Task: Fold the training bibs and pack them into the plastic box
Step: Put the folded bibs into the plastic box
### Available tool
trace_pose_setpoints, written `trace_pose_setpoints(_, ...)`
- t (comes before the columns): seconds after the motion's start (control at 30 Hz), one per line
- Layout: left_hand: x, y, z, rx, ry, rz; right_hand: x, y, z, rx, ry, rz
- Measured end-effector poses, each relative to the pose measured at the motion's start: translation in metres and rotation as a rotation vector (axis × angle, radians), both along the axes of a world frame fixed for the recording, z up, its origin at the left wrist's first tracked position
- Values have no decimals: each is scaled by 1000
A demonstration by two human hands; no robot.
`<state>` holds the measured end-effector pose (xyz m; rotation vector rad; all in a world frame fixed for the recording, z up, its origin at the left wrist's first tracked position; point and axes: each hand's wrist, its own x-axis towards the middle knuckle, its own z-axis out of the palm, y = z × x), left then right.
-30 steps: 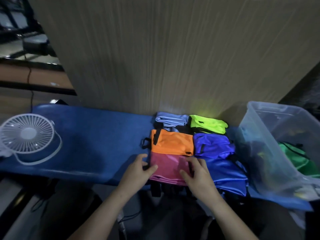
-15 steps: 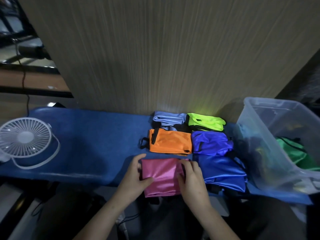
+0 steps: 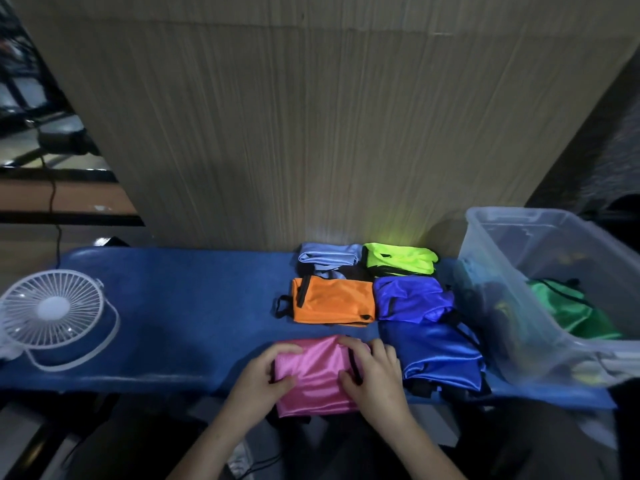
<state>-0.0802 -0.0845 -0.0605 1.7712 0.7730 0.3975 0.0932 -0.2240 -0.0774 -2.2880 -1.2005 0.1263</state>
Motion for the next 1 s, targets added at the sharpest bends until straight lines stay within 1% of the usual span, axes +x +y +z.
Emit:
trace_pose_setpoints(0.1, -1, -4, 8, -31, -16, 11, -3, -5, 0, 93, 63, 39)
trace_pose_setpoints(0.27, -3, -12, 18, -68, -72, 9, -10, -17, 17, 336, 355, 12)
trace_pose_setpoints(0.37, -4, -21, 31, -52, -142, -3, -5, -32, 40, 420, 440, 31)
trace_pose_setpoints(0.5, 8, -40, 64, -107, -247, -81, 17, -66, 88, 452, 420, 90)
trace_pose_setpoints(0.6, 37, -55, 99, -142, -300, -174, 43, -94, 132, 483, 381, 81)
trace_pose_setpoints(0.7, 82, -81, 146, -82, -357, -260, 79, -126, 175, 538, 374, 40)
trace_pose_setpoints(0.8, 135, -101, 179, -59, -400, -316, 123, -155, 210, 581, 381, -45)
trace_pose_setpoints(0.93, 212, -116, 202, 23, -426, -354, 186, -176, 235, 609, 293, -107)
trace_pose_setpoints(1.0, 249, -117, 208, 16, -438, -357, 215, -179, 243, 609, 234, -137)
